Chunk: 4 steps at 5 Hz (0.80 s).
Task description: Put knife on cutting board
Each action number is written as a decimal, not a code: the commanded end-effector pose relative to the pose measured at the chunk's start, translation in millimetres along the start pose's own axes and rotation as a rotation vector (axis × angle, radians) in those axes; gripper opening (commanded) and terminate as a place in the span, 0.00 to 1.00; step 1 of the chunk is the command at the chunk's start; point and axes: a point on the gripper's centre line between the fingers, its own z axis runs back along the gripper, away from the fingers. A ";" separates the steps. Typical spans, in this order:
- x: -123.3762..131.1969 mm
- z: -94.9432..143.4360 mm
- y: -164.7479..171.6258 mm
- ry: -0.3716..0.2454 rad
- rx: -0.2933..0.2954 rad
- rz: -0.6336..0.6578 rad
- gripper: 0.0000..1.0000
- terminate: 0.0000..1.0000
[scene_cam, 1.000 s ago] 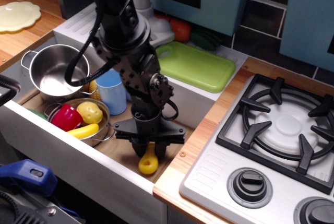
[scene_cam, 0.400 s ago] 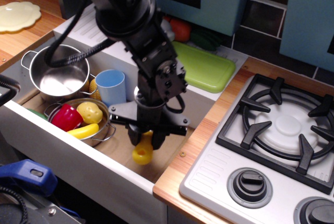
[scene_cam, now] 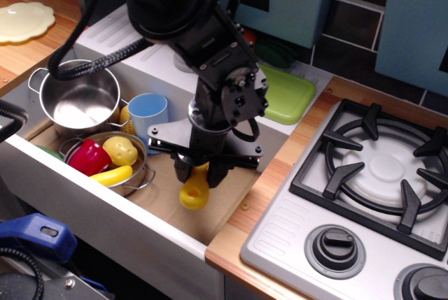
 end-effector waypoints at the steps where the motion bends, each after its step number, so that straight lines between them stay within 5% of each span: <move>1: 23.5 22.3 -13.6 -0.089 -0.056 -0.038 0.00 0.00; 4: 67.1 30.3 -34.9 -0.176 -0.129 -0.202 0.00 0.00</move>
